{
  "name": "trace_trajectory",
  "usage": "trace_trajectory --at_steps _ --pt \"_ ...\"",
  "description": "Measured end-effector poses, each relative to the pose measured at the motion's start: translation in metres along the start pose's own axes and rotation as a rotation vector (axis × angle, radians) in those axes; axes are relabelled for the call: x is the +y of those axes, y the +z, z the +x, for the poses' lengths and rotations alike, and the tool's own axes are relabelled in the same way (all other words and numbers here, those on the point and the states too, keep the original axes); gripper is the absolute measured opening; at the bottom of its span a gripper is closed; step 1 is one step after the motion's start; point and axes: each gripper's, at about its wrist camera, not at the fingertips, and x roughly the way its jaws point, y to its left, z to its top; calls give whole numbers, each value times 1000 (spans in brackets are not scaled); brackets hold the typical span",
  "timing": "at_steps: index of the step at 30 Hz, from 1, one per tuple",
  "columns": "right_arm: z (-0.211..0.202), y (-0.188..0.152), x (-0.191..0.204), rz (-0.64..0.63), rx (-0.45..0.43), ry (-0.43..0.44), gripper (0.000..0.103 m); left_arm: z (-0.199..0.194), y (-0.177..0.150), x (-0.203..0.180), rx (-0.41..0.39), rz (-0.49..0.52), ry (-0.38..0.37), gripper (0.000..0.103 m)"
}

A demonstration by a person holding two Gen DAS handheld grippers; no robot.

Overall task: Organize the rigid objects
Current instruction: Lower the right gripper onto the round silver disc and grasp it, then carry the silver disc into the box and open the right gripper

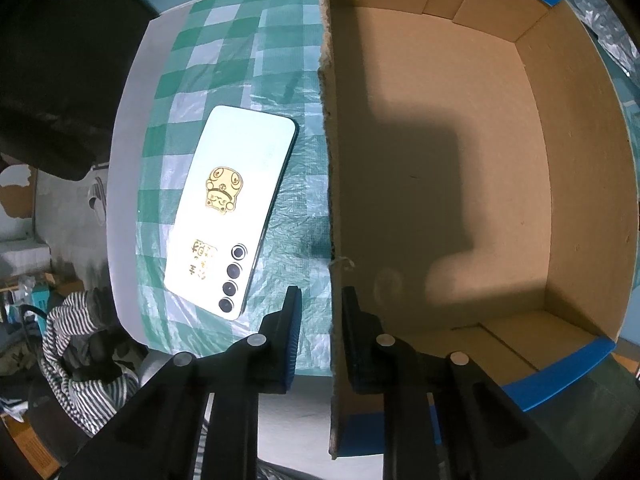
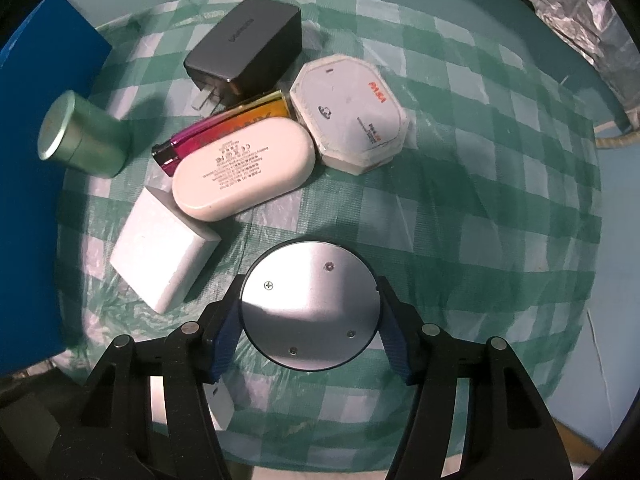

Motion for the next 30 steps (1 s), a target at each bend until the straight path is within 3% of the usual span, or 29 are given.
trace_trajectory --at_steps 10,30 --pt "-50 18 15 -44 -32 23 62 -1 -1 -4 -6 12 -19 15" --pt "-124 95 130 -307 -111 147 62 -1 -3 -8 2 42 -33 11"
